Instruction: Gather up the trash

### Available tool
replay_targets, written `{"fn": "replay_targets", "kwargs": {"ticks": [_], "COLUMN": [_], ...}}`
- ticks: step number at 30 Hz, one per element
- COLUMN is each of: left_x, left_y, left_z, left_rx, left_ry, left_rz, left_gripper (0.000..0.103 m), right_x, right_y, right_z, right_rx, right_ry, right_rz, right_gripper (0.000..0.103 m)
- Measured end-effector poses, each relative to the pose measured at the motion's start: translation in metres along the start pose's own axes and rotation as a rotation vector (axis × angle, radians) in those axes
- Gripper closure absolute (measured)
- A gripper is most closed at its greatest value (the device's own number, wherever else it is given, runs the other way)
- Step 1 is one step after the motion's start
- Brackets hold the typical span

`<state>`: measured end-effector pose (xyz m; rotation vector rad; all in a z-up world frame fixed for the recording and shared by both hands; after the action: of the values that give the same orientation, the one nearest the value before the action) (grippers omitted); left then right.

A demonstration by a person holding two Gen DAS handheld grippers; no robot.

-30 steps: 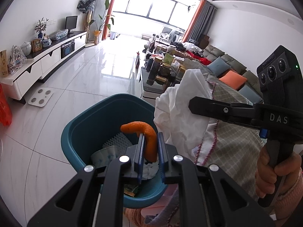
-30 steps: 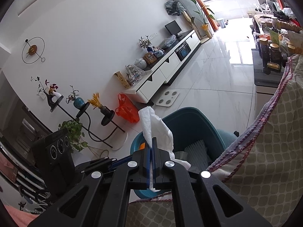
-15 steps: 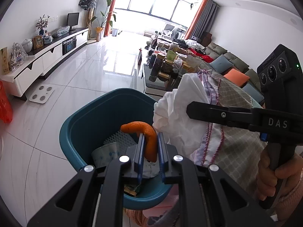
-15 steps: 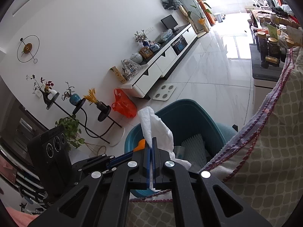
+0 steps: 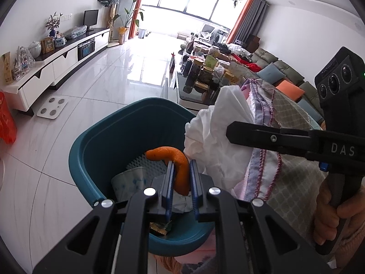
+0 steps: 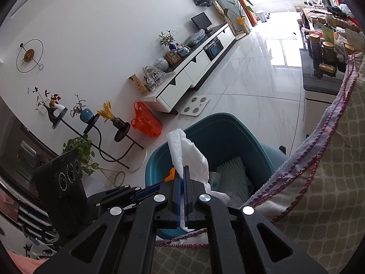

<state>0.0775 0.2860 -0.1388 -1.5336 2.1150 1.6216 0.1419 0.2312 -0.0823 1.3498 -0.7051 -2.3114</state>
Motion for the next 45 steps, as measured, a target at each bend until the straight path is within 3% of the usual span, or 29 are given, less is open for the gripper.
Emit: {"fn": "replay_targets", "kwargs": {"ticks": [10, 12, 23, 34, 38, 43, 45], "left_x": [0.001, 0.001, 0.003, 0.002, 0.003, 0.005, 0.006], "left_y": [-0.013, -0.015, -0.018, 0.01, 0.026, 0.045, 0.052], "left_z": [0.004, 0.005, 0.007, 0.004, 0.001, -0.003, -0.006], "left_rx": [-0.017, -0.025, -0.037, -0.047, -0.048, -0.055, -0.055], "left_ry": [0.002, 0.002, -0.001, -0.019, -0.033, -0.045, -0.049], "left_rz": [0.02, 0.022, 0.012, -0.061, -0.097, -0.137, -0.16], "left_gripper": [0.088, 0.088, 0.075, 0.044, 0.032, 0.006, 0.004], "right_x": [0.004, 0.005, 0.008, 0.012, 0.014, 0.017, 0.02], "right_y": [-0.005, -0.005, -0.003, 0.014, 0.027, 0.044, 0.05], "right_z": [-0.004, -0.007, -0.011, -0.012, -0.009, -0.005, -0.004], "right_rx": [0.015, 0.021, 0.031, 0.045, 0.057, 0.083, 0.092], "right_ry": [-0.014, -0.025, -0.045, -0.033, -0.013, 0.011, 0.023], "right_rz": [0.029, 0.029, 0.02, -0.015, -0.041, -0.077, -0.088], "right_gripper": [0.099, 0.095, 0.087, 0.074, 0.062, 0.05, 0.042]}}
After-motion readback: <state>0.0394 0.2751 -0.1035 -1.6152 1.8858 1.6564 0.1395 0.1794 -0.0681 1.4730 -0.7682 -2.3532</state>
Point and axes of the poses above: each gripper's, at about its wrist camera, not at the fingertips, and y roughly against the way its jaws point, z to its left, x to its underside, the point moved 8 cm from there along -y, roughly the way its jaws point, and after that the axes turned 14 degrees about y, right-handed, at the moved point
